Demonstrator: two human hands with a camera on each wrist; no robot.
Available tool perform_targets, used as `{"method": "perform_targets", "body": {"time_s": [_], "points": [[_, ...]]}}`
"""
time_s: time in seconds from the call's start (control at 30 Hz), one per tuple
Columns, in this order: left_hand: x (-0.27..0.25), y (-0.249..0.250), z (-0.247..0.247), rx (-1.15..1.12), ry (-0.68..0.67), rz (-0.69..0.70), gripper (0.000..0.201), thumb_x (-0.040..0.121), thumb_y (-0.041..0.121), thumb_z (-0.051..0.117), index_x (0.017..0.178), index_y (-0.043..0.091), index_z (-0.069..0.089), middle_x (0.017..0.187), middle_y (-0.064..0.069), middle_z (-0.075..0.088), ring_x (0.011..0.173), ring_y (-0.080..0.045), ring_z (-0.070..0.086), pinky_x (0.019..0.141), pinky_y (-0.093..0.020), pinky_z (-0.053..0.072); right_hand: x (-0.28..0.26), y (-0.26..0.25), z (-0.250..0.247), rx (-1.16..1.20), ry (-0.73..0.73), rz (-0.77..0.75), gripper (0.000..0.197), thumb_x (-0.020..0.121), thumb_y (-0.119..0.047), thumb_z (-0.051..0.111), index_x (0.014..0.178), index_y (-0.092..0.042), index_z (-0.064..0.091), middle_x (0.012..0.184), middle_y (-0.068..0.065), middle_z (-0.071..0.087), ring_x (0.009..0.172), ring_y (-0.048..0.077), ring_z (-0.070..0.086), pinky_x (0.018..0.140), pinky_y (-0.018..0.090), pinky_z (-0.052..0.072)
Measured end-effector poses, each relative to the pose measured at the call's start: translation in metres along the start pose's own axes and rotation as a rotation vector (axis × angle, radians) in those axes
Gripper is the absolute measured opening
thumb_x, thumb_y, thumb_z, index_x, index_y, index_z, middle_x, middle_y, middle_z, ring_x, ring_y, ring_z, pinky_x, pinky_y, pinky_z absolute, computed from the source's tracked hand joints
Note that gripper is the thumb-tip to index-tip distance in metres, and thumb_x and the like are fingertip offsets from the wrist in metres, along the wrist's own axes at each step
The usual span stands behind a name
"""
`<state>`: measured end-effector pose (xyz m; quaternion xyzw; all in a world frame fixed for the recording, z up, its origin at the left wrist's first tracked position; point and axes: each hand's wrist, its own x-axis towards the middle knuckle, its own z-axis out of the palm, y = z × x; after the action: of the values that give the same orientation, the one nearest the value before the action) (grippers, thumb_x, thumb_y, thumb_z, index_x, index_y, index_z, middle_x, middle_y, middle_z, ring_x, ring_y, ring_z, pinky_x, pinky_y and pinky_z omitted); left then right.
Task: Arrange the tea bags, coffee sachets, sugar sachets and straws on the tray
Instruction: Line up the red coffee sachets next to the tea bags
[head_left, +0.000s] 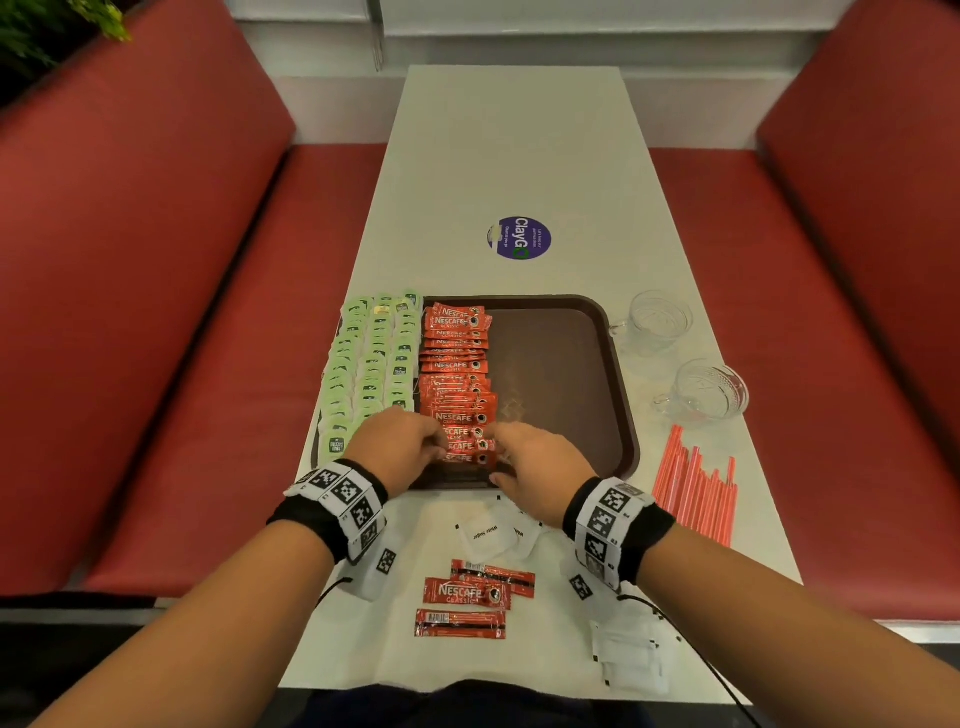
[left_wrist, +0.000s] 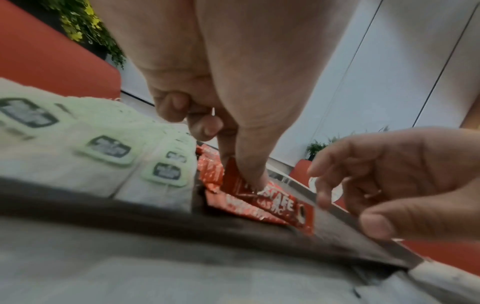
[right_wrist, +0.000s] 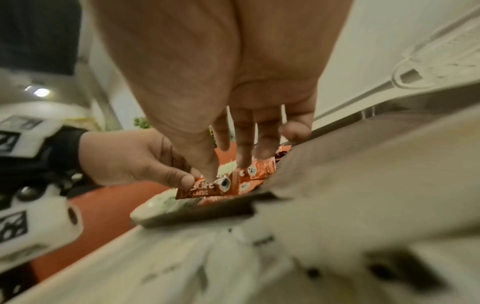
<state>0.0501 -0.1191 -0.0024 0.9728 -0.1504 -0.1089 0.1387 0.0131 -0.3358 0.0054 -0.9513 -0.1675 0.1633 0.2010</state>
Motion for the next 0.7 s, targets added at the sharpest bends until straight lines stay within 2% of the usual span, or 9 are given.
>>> {"method": "perform_targets", "body": {"time_s": [0.1,0.2,0.27,0.37,0.47,0.57,0.7], "points": [[-0.004,-0.007,0.009,0.077,-0.039,-0.043,0.009,0.09,0.04,0.066,0.094,0.034,0.071,0.088,0.006,0.068,0.093,-0.017,0.059,0.081,-0.031,0.047,-0.008,0.003,0.006,-0.078,-0.069,-0.078,0.046,0.093,-0.031,0.063,0.135,-0.024,0.047,0.126,-0.001,0.053,0.108,0.022,0.057,0.089,0.039,0.052],[-0.004,-0.003,0.014,0.173,-0.036,-0.01,0.014,0.092,0.043,0.062,0.098,0.035,0.071,0.097,0.007,0.068,0.097,-0.017,0.055,0.083,-0.034,0.047,-0.017,0.0,0.007,-0.105,-0.178,-0.143,0.029,0.092,-0.037,0.064,0.117,-0.023,0.058,0.102,-0.006,0.063,0.088,0.017,0.056,0.08,0.036,0.051],[-0.002,-0.001,0.016,0.185,-0.01,0.013,0.016,0.092,0.044,0.061,0.101,0.035,0.07,0.103,0.009,0.066,0.099,-0.017,0.054,0.087,-0.037,0.047,-0.025,-0.005,0.011,-0.165,-0.244,-0.178,0.027,0.091,-0.043,0.064,0.111,-0.025,0.064,0.094,-0.007,0.07,0.085,0.017,0.059,0.078,0.034,0.052],[-0.001,0.006,0.016,0.186,-0.043,0.053,0.018,0.09,0.047,0.063,0.103,0.035,0.069,0.105,0.009,0.063,0.101,-0.017,0.053,0.089,-0.037,0.046,-0.037,-0.01,0.021,-0.259,-0.319,-0.2,0.032,0.091,-0.049,0.062,0.111,-0.026,0.068,0.097,-0.003,0.072,0.091,0.022,0.063,0.079,0.033,0.051],[0.002,0.01,0.017,0.227,-0.054,0.054,0.015,0.092,0.044,0.062,0.102,0.035,0.069,0.106,0.008,0.065,0.101,-0.016,0.055,0.087,-0.035,0.047,-0.044,-0.015,0.028,-0.346,-0.379,-0.184,0.035,0.091,-0.048,0.063,0.113,-0.022,0.068,0.101,0.005,0.07,0.092,0.027,0.064,0.077,0.035,0.05],[0.005,0.014,0.015,0.196,-0.054,0.025,0.014,0.092,0.043,0.061,0.101,0.034,0.069,0.105,0.008,0.066,0.101,-0.016,0.056,0.087,-0.035,0.047,-0.045,-0.017,0.029,-0.383,-0.386,-0.169,0.032,0.09,-0.043,0.065,0.11,-0.019,0.068,0.099,0.007,0.069,0.089,0.028,0.064,0.077,0.037,0.053],[-0.006,0.018,0.011,0.132,0.008,0.055,0.015,0.093,0.043,0.059,0.097,0.032,0.069,0.099,0.009,0.065,0.095,-0.015,0.056,0.085,-0.035,0.048,-0.043,-0.017,0.03,-0.407,-0.385,-0.148,0.028,0.09,-0.041,0.065,0.108,-0.019,0.069,0.098,0.005,0.069,0.088,0.028,0.064,0.075,0.036,0.053]]}}
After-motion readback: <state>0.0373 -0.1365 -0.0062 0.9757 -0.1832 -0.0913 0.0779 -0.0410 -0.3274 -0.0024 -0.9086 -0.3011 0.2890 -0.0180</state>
